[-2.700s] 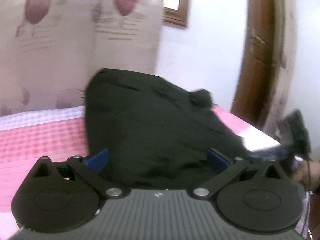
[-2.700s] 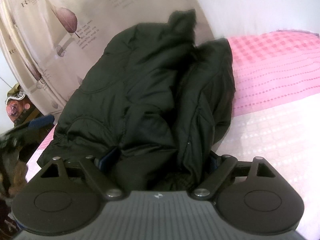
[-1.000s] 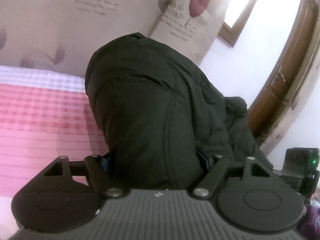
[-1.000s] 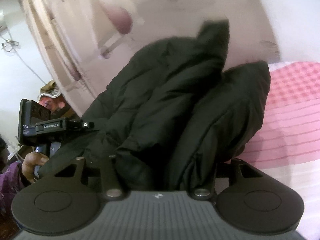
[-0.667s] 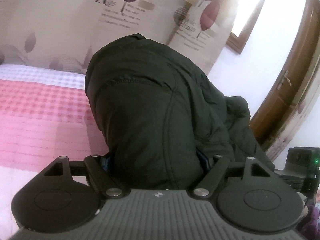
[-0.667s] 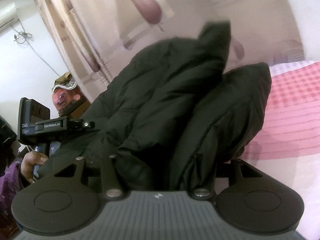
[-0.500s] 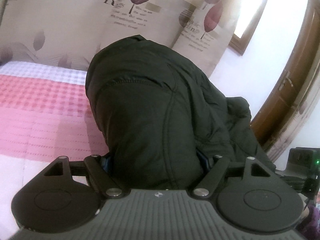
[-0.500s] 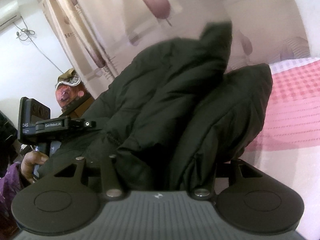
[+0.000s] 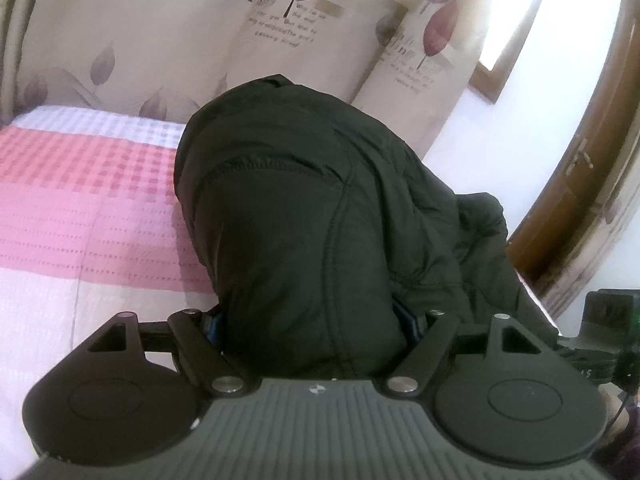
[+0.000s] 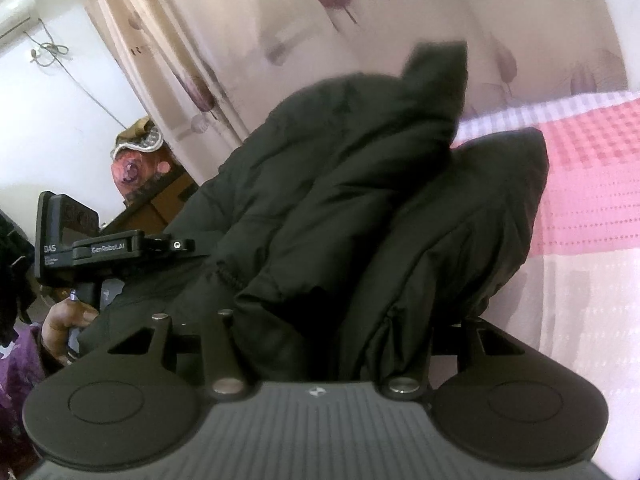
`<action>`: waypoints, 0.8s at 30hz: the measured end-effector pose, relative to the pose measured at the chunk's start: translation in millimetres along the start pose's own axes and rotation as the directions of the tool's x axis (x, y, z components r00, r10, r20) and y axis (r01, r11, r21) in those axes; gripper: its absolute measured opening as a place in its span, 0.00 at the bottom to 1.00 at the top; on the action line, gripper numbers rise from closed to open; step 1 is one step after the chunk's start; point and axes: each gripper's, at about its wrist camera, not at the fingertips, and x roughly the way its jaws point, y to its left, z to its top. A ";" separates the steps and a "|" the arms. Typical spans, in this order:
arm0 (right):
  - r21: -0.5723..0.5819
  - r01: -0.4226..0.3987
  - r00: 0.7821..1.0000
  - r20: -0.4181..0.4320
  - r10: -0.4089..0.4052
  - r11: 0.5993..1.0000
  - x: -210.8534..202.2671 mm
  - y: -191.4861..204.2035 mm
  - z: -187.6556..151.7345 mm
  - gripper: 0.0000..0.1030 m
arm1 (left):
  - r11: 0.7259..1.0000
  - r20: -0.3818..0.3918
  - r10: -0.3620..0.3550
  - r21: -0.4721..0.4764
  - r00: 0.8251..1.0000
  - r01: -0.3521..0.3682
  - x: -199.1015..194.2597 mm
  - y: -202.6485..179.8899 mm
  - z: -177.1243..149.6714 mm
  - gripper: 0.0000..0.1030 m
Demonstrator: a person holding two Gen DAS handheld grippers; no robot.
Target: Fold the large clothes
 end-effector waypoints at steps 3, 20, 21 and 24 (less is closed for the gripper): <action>0.033 0.013 1.000 -0.012 -0.012 0.999 8.2 -11.2 -9.3 0.50 | 1.000 0.008 0.010 -0.004 1.000 -0.010 2.7 5.6 -8.7 0.77; -0.027 0.182 0.980 0.087 -0.179 0.983 2.7 11.3 -30.2 0.76 | 0.938 0.221 0.313 0.081 0.924 -0.337 -29.3 -30.8 -44.3 1.00; -0.045 0.211 0.972 0.112 -0.205 0.976 -2.3 19.6 -32.2 0.76 | 0.931 0.238 0.326 0.085 0.915 -0.354 -32.1 -35.7 -45.6 1.00; -0.066 0.274 0.949 0.177 -0.259 0.959 -15.6 37.7 -40.3 0.82 | 0.898 0.296 0.385 0.100 0.874 -0.429 -40.8 -54.0 -52.2 1.00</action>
